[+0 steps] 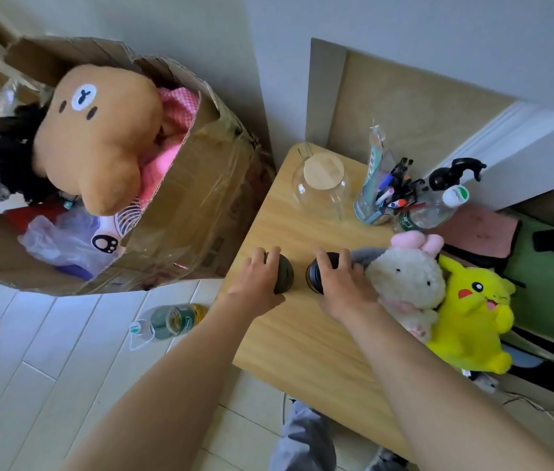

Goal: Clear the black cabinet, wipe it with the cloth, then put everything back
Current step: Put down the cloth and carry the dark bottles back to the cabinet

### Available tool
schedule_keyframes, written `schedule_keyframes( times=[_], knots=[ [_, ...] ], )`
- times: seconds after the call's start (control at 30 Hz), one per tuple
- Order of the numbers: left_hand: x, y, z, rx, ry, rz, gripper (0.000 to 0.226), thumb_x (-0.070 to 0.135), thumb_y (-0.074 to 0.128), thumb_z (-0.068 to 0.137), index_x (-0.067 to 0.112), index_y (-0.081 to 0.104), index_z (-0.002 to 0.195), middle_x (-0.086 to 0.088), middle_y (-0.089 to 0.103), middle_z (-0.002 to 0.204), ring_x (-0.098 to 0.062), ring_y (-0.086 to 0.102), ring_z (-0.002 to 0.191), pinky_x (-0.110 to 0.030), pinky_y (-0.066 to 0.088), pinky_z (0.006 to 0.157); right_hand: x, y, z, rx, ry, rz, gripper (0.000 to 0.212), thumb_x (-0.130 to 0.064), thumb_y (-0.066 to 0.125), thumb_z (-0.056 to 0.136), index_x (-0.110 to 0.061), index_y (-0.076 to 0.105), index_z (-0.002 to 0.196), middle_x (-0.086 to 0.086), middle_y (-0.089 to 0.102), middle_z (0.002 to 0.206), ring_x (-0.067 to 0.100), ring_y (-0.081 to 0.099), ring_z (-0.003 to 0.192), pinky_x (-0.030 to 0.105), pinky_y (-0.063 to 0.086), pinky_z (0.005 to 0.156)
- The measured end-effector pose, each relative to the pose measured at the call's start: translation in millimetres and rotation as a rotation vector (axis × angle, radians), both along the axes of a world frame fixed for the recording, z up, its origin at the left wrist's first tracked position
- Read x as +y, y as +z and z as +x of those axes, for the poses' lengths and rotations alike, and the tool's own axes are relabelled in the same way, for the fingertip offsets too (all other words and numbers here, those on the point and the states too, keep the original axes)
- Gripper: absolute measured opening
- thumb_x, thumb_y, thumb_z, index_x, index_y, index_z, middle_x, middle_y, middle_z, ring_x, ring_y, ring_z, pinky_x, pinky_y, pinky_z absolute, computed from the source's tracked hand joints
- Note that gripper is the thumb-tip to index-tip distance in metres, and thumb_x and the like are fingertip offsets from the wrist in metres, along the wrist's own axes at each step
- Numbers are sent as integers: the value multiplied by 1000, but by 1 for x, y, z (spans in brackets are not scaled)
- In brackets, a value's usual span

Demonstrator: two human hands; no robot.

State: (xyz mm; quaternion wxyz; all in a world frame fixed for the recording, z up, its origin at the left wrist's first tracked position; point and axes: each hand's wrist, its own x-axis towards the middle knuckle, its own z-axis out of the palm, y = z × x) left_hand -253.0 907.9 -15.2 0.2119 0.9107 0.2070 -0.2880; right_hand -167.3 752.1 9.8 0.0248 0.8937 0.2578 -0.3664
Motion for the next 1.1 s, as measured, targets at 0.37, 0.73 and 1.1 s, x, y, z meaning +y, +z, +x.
schedule_keyframes(
  times=[0.37, 0.73, 1.1],
  knots=[
    [0, 37, 10, -43, -27, -41, 96, 25, 80, 76, 19, 22, 152, -9, 37, 139, -33, 44, 122, -46, 50, 98, -17, 29, -1, -55, -60, 106, 78, -17, 74, 81, -26, 25, 141, 14, 33, 131, 37, 43, 118, 38, 43, 71],
    [-73, 171, 33, -167, -176, 17, 97, 31, 83, 74, 16, 25, 150, -10, 42, 131, -33, 48, 118, -44, 50, 96, -119, 160, -7, -153, -191, 167, 84, -36, 74, 79, -26, 26, 147, 16, 29, 142, 41, 45, 122, 45, 47, 88],
    [-276, 304, 33, -346, -461, 113, 95, 38, 79, 72, 19, 27, 150, -10, 41, 135, -35, 51, 119, -36, 45, 82, -339, 295, -62, -293, -476, 297, 73, -40, 72, 78, -25, 34, 139, 12, 38, 125, 40, 52, 113, 41, 48, 81]
  ],
)
